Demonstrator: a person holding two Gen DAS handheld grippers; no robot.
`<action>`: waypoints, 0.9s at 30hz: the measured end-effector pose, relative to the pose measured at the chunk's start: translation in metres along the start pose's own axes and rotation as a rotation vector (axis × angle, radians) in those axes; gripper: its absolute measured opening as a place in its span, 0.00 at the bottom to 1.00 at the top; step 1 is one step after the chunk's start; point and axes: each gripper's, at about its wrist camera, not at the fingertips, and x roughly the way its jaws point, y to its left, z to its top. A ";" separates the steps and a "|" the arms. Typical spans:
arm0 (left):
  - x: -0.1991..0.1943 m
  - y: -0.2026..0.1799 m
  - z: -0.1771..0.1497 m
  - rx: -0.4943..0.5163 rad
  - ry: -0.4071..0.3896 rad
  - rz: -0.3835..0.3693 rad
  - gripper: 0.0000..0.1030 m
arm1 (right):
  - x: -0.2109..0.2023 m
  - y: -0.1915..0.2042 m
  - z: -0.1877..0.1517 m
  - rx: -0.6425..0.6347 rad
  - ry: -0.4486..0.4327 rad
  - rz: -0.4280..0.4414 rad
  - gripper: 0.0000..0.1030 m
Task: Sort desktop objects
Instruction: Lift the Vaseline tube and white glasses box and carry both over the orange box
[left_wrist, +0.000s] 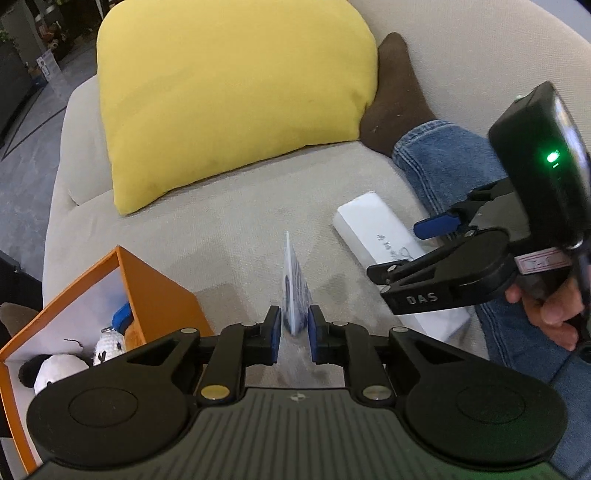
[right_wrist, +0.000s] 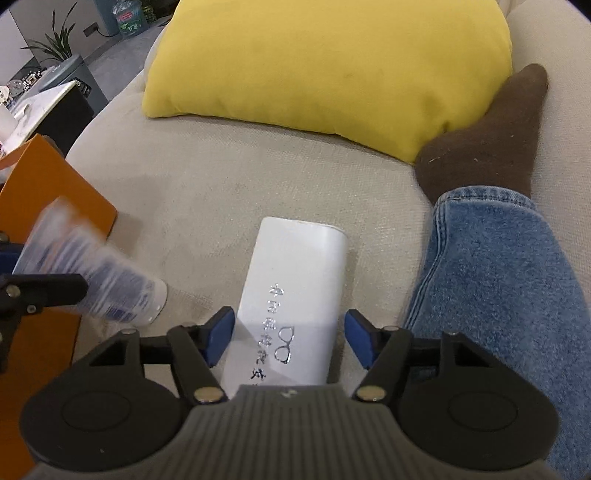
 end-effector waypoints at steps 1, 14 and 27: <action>-0.002 0.000 0.000 0.001 -0.003 0.002 0.18 | 0.001 0.000 -0.001 -0.004 0.007 -0.003 0.66; -0.003 0.008 0.000 -0.075 -0.038 -0.016 0.10 | 0.008 0.001 -0.005 -0.022 0.024 0.006 0.63; -0.126 0.039 -0.045 -0.141 -0.243 -0.068 0.09 | -0.052 0.011 -0.014 0.029 -0.152 0.043 0.63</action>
